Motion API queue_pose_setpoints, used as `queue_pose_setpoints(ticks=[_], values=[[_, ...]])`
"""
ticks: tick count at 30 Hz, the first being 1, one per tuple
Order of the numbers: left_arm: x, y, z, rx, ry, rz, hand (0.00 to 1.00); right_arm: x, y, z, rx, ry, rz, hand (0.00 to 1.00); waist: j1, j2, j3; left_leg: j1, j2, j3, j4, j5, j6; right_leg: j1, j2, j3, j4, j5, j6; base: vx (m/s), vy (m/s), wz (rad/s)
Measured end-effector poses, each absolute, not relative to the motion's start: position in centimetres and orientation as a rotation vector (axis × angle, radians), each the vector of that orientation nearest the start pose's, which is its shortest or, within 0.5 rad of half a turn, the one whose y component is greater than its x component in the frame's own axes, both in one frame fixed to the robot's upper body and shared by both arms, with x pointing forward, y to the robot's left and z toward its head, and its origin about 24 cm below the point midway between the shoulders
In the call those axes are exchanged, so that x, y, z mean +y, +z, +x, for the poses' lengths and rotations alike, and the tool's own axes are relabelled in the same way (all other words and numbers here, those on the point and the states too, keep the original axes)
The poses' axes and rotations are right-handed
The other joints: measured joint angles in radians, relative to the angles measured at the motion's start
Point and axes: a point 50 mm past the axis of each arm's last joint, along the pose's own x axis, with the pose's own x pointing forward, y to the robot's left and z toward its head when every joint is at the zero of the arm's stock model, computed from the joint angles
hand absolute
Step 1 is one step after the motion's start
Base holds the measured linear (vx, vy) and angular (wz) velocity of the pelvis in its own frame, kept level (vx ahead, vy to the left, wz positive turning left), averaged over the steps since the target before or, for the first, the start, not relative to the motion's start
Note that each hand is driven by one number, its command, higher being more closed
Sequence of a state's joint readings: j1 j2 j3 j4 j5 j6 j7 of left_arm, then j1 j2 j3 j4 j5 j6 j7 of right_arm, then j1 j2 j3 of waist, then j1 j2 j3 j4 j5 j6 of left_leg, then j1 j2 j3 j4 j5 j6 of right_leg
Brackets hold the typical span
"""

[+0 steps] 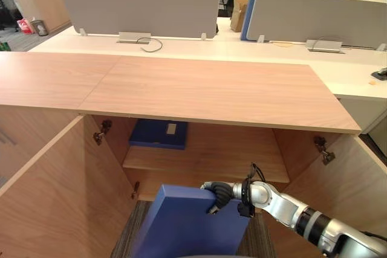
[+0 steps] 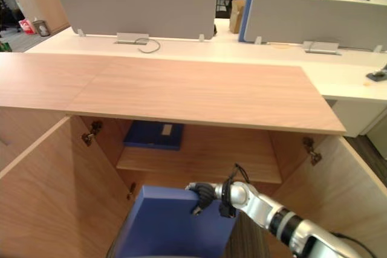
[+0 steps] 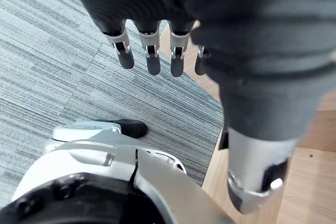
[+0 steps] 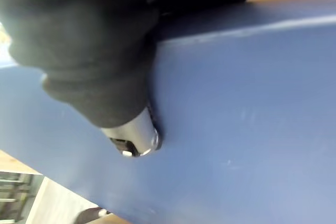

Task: Walk over to the cabinet, pick up the folder, carry it to the office cabinet, place the folder inside the office cabinet, then close the office cabinet door

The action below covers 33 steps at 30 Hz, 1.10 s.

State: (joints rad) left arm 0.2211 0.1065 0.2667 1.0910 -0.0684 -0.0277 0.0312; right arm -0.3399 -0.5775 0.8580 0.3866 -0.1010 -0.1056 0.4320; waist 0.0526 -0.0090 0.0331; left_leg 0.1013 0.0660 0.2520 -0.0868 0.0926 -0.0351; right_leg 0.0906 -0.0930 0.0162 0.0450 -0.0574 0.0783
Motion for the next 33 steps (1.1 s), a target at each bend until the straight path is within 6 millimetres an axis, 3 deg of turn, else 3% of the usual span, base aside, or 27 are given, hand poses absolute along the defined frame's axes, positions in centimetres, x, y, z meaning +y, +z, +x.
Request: queue_pose_setpoints(ticks=[1, 2, 3, 4, 6, 9, 12, 13, 15, 16, 19, 21, 22, 24, 29, 33], values=[[22.7, -16.7, 2.5, 1.239, 0.431, -0.081, 0.0, -13.0, -3.6, 24.3, 0.394, 1.089, -0.844, 1.0, 0.002, -0.002, 0.007, 0.0, -0.001, -0.006, 0.0, 0.001, 0.001, 0.003, -0.001, -0.006, -0.002, 0.0, 0.0, 0.01, 0.001, 0.2], [22.6, -16.7, 2.7, 1.236, 0.428, -0.083, 0.0, -15.1, -4.5, 25.4, 0.491, 0.935, -0.781, 1.0, 0.005, 0.005, 0.022, -0.001, -0.004, -0.015, 0.0, 0.002, 0.003, 0.007, -0.004, -0.014, -0.005, 0.0, 0.0, 0.0, 0.013, 0.15], [22.3, -16.8, 2.7, 1.238, 0.423, -0.088, 0.0, -17.6, -5.0, 26.5, 0.574, 0.727, -0.637, 1.0, 0.011, 0.017, 0.034, -0.001, -0.009, -0.022, 0.0, 0.003, 0.004, 0.007, -0.008, -0.014, -0.005, 0.0, 0.001, 0.0, 0.017, 0.1], [22.1, -16.8, 2.7, 1.24, 0.42, -0.093, 0.0, -18.9, -5.1, 26.9, 0.603, 0.613, -0.53, 1.0, 0.013, 0.027, 0.042, -0.001, -0.011, -0.026, 0.0, 0.003, 0.004, 0.007, -0.01, -0.014, -0.005, 0.0, 0.001, 0.0, 0.034, 0.01], [21.5, -16.9, 2.8, 1.24, 0.411, -0.11, 0.0, -22.4, -4.9, 28.0, 0.601, 0.21, -0.142, 1.0, 0.015, 0.062, 0.087, -0.002, -0.016, -0.037, 0.0, 0.002, 0.004, 0.003, -0.014, -0.01, -0.003, 0.004, 0.006, -0.01, 0.032, -0.04], [21.3, -17.0, 2.9, 1.237, 0.428, -0.125, 0.0, -23.4, -4.3, 28.7, 0.529, -0.049, 0.177, 1.0, 0.01, 0.089, 0.122, -0.027, -0.012, -0.029, 0.0, 0.003, 0.005, -0.032, -0.009, 0.009, -0.002, 0.011, 0.009, -0.03, 0.012, -0.17], [21.0, -17.0, 2.9, 1.232, 0.456, -0.154, 0.0, -22.7, -3.3, 30.2, 0.452, -0.171, 0.434, 1.0, 0.018, 0.097, 0.159, -0.055, -0.004, 0.015, 0.001, 0.002, 0.006, -0.085, 0.0, 0.055, -0.004, 0.03, 0.007, -0.03, 0.017, -0.6], [21.0, -17.0, 3.3, 1.218, 0.492, -0.183, 0.0, -21.5, -1.8, 31.9, 0.376, -0.209, 0.607, 1.0, 0.025, 0.096, 0.2, -0.084, 0.004, 0.063, 0.015, -0.003, 0.009, -0.133, 0.007, 0.1, -0.003, 0.051, 0.009, -0.08, 0.025, -0.93], [21.0, -17.0, 3.8, 1.199, 0.532, -0.218, 0.0, -20.3, 0.1, 33.5, 0.291, -0.225, 0.768, 1.0, 0.036, 0.093, 0.224, -0.148, 0.021, 0.105, 0.063, -0.02, 0.019, -0.203, 0.011, 0.134, 0.011, 0.069, 0.01, -0.11, -0.006, -0.85], [21.0, -16.8, 4.6, 1.159, 0.571, -0.257, 0.0, -19.6, 2.4, 34.9, 0.195, -0.215, 0.88, 1.0, 0.046, 0.099, 0.269, -0.197, 0.04, 0.13, 0.145, -0.055, 0.023, -0.252, 0.018, 0.145, 0.051, 0.07, 0.01, -0.11, -0.041, -0.57], [20.8, -16.7, 5.1, 1.12, 0.63, -0.324, 0.0, -18.8, 6.4, 36.7, 0.068, -0.156, 0.987, 1.0, 0.057, 0.113, 0.326, -0.268, 0.092, 0.138, 0.288, -0.117, 0.029, -0.312, 0.041, 0.132, 0.135, 0.069, 0.01, -0.08, -0.061, -0.46], [20.2, -16.6, 5.7, 1.094, 0.654, -0.391, 0.0, -19.4, 11.6, 37.9, -0.136, -0.126, 1.095, 1.0, 0.054, 0.12, 0.373, -0.338, 0.115, 0.111, 0.373, -0.141, 0.026, -0.392, 0.045, 0.064, 0.236, 0.041, -0.006, -0.13, -0.096, -0.03], [20.1, -16.6, 5.9, 1.089, 0.655, -0.401, 0.0, -19.9, 12.8, 38.1, -0.187, -0.129, 1.114, 1.0, 0.051, 0.121, 0.378, -0.36, 0.115, 0.1, 0.391, -0.146, 0.021, -0.413, 0.039, 0.049, 0.259, 0.024, -0.013, -0.16, -0.091, 0.3], [19.8, -16.6, 6.7, 1.069, 0.666, -0.439, 0.0, -22.0, 16.9, 38.5, -0.343, -0.146, 1.161, 1.0, 0.048, 0.125, 0.402, -0.446, 0.119, 0.058, 0.469, -0.165, 0.016, -0.495, 0.022, 0.0, 0.361, -0.034, -0.021, -0.18, -0.079, 0.46], [19.9, -16.6, 6.7, 1.039, 0.761, -0.564, 0.0, -21.9, 21.7, 39.3, -0.435, -0.118, 1.233, 1.0, 0.048, 0.13, 0.421, -0.592, 0.139, 0.002, 0.592, -0.198, 0.007, -0.629, 0.014, -0.049, 0.505, -0.094, -0.047, -0.15, -0.084, 0.25], [19.9, -16.5, 7.4, 1.002, 0.823, -0.657, 0.0, -21.3, 27.7, 39.7, -0.526, -0.052, 1.274, 1.0, 0.044, 0.133, 0.443, -0.71, 0.149, -0.026, 0.745, -0.245, 0.004, -0.756, -0.005, -0.054, 0.693, -0.166, -0.062, -0.05, -0.091, 0.1]])
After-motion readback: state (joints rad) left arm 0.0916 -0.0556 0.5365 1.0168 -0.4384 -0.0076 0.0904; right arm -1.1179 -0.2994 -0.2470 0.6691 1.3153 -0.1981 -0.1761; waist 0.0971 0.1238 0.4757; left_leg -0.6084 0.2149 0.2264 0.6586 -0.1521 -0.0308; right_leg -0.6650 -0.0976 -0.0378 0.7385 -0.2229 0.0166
